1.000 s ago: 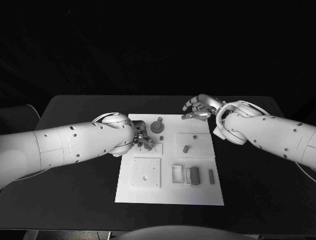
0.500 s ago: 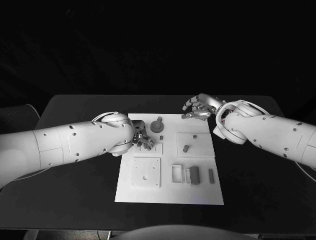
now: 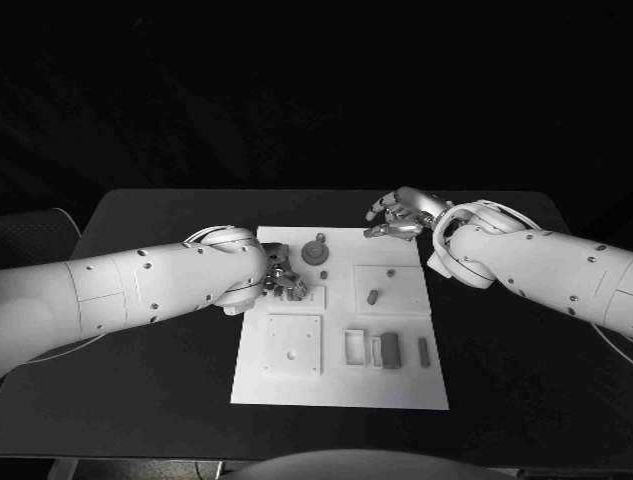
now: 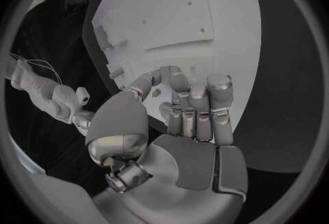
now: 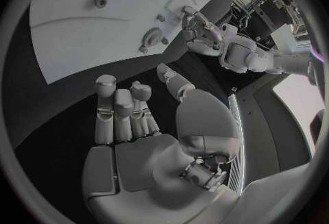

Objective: Assemble the parts on the task board

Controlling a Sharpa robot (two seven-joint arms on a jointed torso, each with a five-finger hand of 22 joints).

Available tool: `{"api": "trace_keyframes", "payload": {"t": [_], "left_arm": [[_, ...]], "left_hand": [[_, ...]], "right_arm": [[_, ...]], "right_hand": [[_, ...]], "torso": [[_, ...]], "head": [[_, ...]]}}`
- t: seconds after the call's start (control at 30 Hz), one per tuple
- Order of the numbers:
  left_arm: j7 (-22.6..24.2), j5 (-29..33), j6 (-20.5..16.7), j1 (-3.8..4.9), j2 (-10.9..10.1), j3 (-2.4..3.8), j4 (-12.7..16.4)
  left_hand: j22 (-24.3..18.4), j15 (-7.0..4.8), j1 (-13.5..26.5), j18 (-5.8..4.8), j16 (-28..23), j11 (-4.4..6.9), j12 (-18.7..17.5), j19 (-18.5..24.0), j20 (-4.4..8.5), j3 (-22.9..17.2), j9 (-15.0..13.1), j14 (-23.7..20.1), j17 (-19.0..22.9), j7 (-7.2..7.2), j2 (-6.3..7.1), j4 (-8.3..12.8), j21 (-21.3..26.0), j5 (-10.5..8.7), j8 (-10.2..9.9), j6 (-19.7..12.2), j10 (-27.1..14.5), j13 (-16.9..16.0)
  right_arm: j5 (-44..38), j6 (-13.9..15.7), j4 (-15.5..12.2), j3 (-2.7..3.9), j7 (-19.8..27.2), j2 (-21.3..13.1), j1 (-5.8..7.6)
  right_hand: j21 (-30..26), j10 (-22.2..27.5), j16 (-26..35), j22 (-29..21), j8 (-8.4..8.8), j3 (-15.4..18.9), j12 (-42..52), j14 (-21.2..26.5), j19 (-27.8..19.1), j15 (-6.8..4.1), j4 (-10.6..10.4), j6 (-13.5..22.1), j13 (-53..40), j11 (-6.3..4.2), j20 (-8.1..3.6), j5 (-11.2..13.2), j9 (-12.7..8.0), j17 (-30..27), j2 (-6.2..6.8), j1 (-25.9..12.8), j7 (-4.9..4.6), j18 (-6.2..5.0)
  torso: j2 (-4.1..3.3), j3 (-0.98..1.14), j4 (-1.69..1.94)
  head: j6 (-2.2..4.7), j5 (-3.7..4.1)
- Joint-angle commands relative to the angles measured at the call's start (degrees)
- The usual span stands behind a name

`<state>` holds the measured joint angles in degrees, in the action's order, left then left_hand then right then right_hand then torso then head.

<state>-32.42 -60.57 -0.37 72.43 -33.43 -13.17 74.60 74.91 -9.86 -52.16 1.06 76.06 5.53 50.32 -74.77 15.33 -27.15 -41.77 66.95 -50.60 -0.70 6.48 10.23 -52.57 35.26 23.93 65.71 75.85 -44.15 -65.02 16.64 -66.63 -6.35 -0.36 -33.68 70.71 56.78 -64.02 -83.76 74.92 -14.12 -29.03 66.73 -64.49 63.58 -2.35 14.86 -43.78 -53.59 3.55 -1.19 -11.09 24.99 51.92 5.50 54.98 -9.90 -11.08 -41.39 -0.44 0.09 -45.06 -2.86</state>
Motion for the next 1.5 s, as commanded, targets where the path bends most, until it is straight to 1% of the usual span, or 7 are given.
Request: {"api": "trace_keyframes", "payload": {"t": [0.03,0.53,0.8,0.93,1.4,1.43,1.5], "left_arm": [[-1.97,1.72,1.3,-0.51,0.0,-0.41,-0.27],[-1.88,1.72,1.15,-0.51,0.15,-0.41,-0.23],[-1.58,1.5,0.33,-0.51,0.11,-0.41,-0.23],[-1.49,1.5,0.14,-0.51,0.12,-0.41,-0.27],[-1.05,1.5,-1.22,-0.51,0.15,-0.41,-0.38],[-1.01,1.5,-1.27,-0.51,0.15,-0.41,-0.39],[-0.9,1.5,-1.64,-0.51,0.15,-0.41,-0.39]], "left_hand": [[1.01,-1.29,-3.92,4.3,0.22,0.14,0.32,-0.23,0.12,-6.6,0.1,0.3,-0.04,0.08,-3.84,6.21,-0.28,0.3,-0.05,0.44,0.35,-0.03],[0.97,-1.34,-3.65,4.32,0.28,0.11,0.41,-0.25,0.13,-6.5,0.14,0.24,-0.02,0.05,-3.64,6.1,-0.29,0.07,-0.05,0.28,0.24,-0.05],[0.75,-1.26,-1.13,4.34,0.29,-0.12,0.59,-0.37,0.16,-4.55,0.34,0.08,0.19,-0.22,-2.07,4.5,-0.14,-3.25,-0.26,-0.63,0.0,0.05],[0.7,-1.25,0.39,4.41,0.32,-0.13,0.66,-0.33,0.23,-2.86,0.36,0.02,0.3,-0.23,-1.43,3.66,-0.04,-3.57,-0.22,-0.89,-0.12,0.12],[0.7,-1.25,0.43,4.42,0.32,-0.13,0.67,-0.32,0.23,-2.8,0.37,0.02,0.3,-0.23,-1.39,3.63,-0.04,-3.61,-0.22,-0.9,-0.12,0.13],[0.67,-1.11,2.63,4.26,0.33,-0.25,0.68,-0.34,0.08,-1.54,0.38,0.01,0.32,-0.34,-0.8,2.23,-0.02,-5.92,-0.22,-0.94,-0.13,0.15],[0.67,-1.1,2.73,4.26,0.33,-0.25,0.68,-0.34,0.07,-1.48,0.38,0.01,0.32,-0.34,-0.77,2.16,-0.02,-6.03,-0.22,-0.94,-0.13,0.15]], "right_arm": [[-0.11,-0.71,0.03,0.02,0.36,0.1,-0.05],[-0.11,-0.76,0.01,0.02,0.38,0.0,-0.08],[-0.09,-0.76,0.02,0.02,0.38,-0.07,-0.09],[-0.08,-0.75,-0.01,0.02,0.38,-0.1,-0.09],[-0.07,-0.75,-0.06,0.01,0.36,-0.2,-0.09],[-0.07,-0.74,-0.06,0.01,0.36,-0.2,-0.1],[-0.07,-0.74,-0.07,0.01,0.36,-0.22,-0.1]], "right_hand": [[-0.22,0.54,-0.05,0.11,-0.39,-0.03,0.34,0.31,-0.05,-0.18,-0.47,0.03,0.06,0.06,-0.36,-0.37,-0.07,-0.08,-0.11,-0.63,-0.3,-3.92],[-0.22,0.54,-0.06,0.11,-0.41,-0.04,0.36,0.31,-0.05,-0.18,-0.49,0.03,0.08,0.06,-0.36,-0.37,-0.07,-0.09,-0.12,-0.65,-0.3,-3.92],[-0.23,0.55,-0.06,0.12,-0.41,-0.05,0.37,0.32,-0.05,-0.18,-0.49,0.03,0.09,0.06,-0.37,-0.37,-0.08,-0.09,-0.1,-0.66,-0.3,-3.91],[-0.23,0.55,-0.06,0.12,-0.41,-0.05,0.37,0.32,-0.05,-0.18,-0.5,0.04,0.09,0.06,-0.37,-0.36,-0.08,-0.1,-0.1,-0.67,-0.31,-3.91],[-0.23,0.55,-0.06,0.12,-0.41,-0.05,0.37,0.32,-0.05,-0.18,-0.5,0.04,0.09,0.06,-0.37,-0.36,-0.08,-0.1,-0.09,-0.67,-0.31,-3.92],[-0.23,0.55,-0.06,0.12,-0.41,-0.05,0.37,0.32,-0.05,-0.18,-0.5,0.04,0.09,0.06,-0.37,-0.36,-0.08,-0.1,-0.09,-0.67,-0.31,-3.92],[-0.23,0.55,-0.06,0.12,-0.41,-0.04,0.37,0.32,-0.05,-0.18,-0.5,0.04,0.09,0.06,-0.37,-0.36,-0.08,-0.1,-0.09,-0.68,-0.31,-3.91]], "torso": [[-0.01,0.01,0.01],[0.0,0.02,-0.01],[0.0,0.02,-0.03],[-0.01,0.01,-0.01],[-0.01,0.0,-0.01],[-0.01,0.0,-0.01],[0.0,-0.01,-0.03]], "head": [[-0.02,-0.01],[0.03,0.02],[-0.02,0.08],[-0.02,0.12],[0.0,0.16],[-0.02,0.15],[0.0,0.16]]}}
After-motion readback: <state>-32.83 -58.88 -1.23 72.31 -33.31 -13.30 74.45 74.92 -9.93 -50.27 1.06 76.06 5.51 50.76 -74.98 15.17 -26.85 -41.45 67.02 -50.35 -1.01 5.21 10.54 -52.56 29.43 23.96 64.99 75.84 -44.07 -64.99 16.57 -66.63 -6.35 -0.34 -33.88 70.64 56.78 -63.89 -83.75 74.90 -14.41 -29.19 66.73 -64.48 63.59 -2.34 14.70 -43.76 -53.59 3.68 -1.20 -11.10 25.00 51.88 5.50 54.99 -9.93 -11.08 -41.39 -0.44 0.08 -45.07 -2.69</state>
